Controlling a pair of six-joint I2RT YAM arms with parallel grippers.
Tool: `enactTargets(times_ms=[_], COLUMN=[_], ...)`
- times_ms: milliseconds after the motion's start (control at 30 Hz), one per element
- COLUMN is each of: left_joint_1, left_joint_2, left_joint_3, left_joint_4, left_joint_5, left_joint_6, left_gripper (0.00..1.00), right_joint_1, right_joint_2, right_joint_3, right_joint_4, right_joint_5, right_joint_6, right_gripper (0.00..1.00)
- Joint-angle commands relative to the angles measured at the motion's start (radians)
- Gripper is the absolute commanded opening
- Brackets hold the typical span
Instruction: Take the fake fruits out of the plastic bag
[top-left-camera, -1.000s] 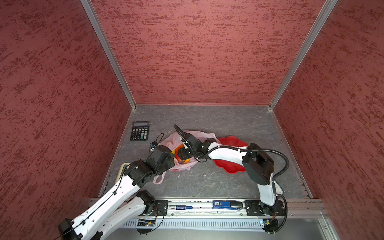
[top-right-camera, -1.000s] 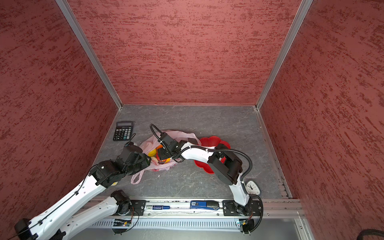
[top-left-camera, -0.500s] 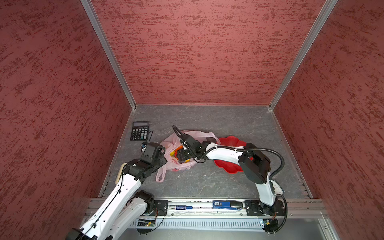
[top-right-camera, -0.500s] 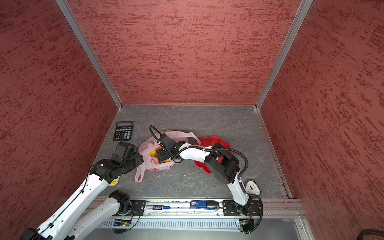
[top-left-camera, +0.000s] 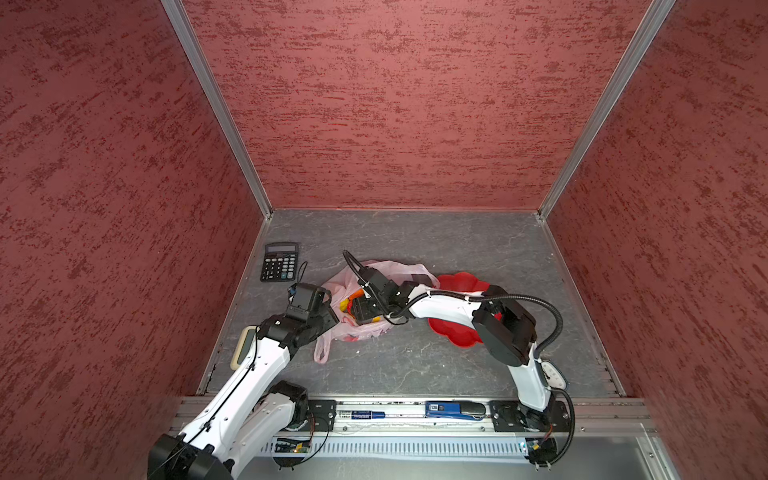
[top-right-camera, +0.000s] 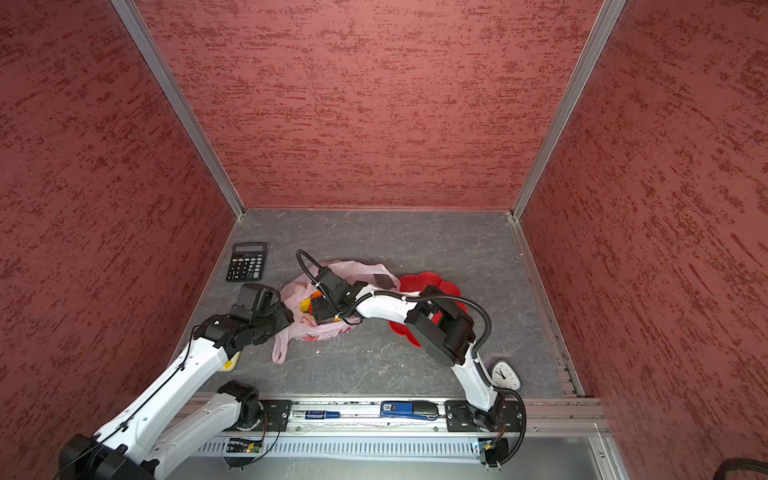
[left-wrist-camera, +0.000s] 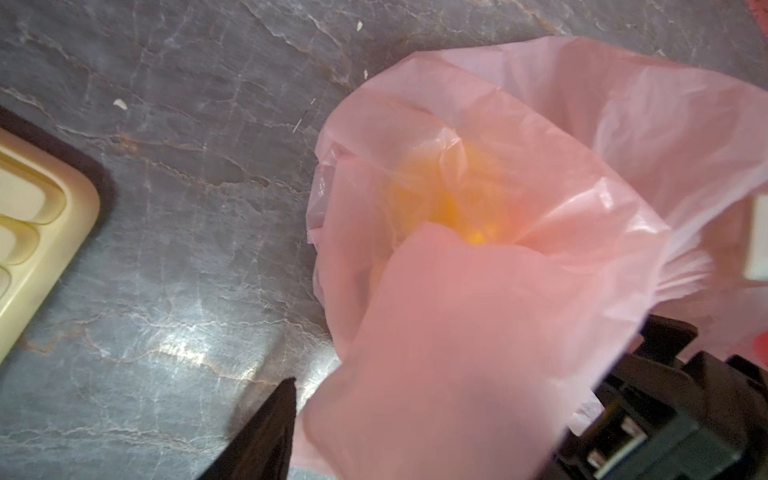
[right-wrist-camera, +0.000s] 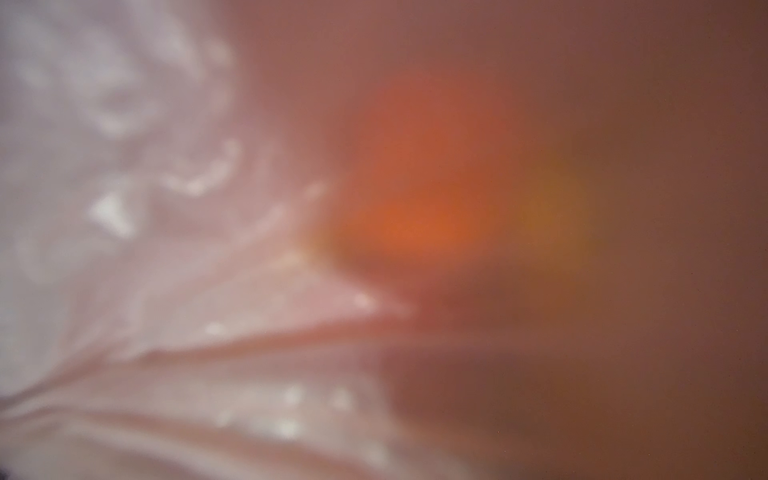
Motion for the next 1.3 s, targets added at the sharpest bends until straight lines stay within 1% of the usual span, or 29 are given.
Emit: enactTargets(times_ms=[0,167,267,400,567,667,767,867,1267], left_joint_1=[0.025,0.052,0.059,0.071,0.075,0.075,0.075,0.075,0.079], left_joint_2=[0.024,0.056,0.068,0.095,0.116,0.115,0.118,0.118,0.145], left_joint_3=[-0.015,-0.035,-0.044,-0.05,-0.056,-0.058,-0.05,-0.046,-0.021], left_joint_4=[0.033,0.086,0.136,0.177,0.195,0.201,0.187,0.182,0.183], left_joint_5=[0.004,0.008,0.026,0.049,0.061,0.078,0.081,0.086,0.063], left_joint_6=[0.027,0.042,0.051,0.057,0.059,0.06,0.06,0.06,0.07], left_gripper=[0.7,0.72,0.7,0.61,0.43,0.34,0.29,0.28,0.26], right_joint_1=[0.007,0.007,0.005,0.004,-0.004,-0.007,-0.007,-0.008,-0.009], right_joint_2=[0.036,0.045,0.051,0.058,0.045,0.027,-0.002,-0.037,-0.146], right_joint_3=[0.027,0.035,0.037,0.038,0.031,0.029,0.018,0.004,-0.048], right_joint_4=[-0.016,-0.022,-0.022,-0.024,-0.016,-0.013,-0.001,0.01,0.001], right_joint_5=[0.006,0.009,0.009,0.008,0.006,0.012,0.017,0.02,0.026], right_joint_6=[0.012,0.009,0.006,0.003,-0.006,-0.022,-0.047,-0.072,-0.138], right_gripper=[0.64,0.61,0.56,0.48,0.35,0.29,0.23,0.2,0.16])
